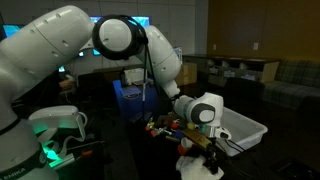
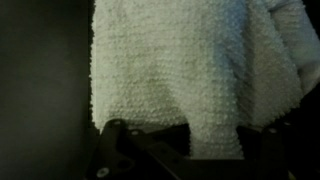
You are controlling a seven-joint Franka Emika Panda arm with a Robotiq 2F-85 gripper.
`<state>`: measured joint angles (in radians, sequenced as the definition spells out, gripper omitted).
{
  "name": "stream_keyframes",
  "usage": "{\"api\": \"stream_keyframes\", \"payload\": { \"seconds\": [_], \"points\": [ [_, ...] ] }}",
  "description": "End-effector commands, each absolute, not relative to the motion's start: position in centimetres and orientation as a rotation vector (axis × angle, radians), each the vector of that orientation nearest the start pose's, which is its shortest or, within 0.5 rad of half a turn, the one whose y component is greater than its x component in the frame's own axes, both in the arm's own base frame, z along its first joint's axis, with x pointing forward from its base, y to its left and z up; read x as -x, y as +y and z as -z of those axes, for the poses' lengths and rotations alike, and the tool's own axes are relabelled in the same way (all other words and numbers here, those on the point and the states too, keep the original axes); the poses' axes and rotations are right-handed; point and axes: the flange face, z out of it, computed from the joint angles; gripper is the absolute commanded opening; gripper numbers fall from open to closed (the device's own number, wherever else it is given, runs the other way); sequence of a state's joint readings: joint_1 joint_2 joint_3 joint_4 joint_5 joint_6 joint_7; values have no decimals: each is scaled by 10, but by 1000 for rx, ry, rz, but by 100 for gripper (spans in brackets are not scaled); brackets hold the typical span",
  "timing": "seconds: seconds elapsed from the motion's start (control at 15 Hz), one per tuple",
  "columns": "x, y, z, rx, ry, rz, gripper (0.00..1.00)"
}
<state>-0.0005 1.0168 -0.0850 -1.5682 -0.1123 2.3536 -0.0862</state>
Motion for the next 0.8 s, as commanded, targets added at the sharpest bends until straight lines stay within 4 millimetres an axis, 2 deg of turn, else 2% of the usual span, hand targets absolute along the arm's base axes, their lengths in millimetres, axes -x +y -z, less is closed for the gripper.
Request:
{"api": "stream_keyframes", "payload": {
  "seconds": [0.0, 0.2, 0.4, 0.73],
  "points": [
    [-614, -11, -29, 3177, -243, -528, 11],
    [-602, 22, -32, 3126, -285, -574, 11],
    [-612, 49, -32, 3123, -303, -504, 11],
    [-633, 74, -39, 3144, -299, -391, 11]
  ]
}}
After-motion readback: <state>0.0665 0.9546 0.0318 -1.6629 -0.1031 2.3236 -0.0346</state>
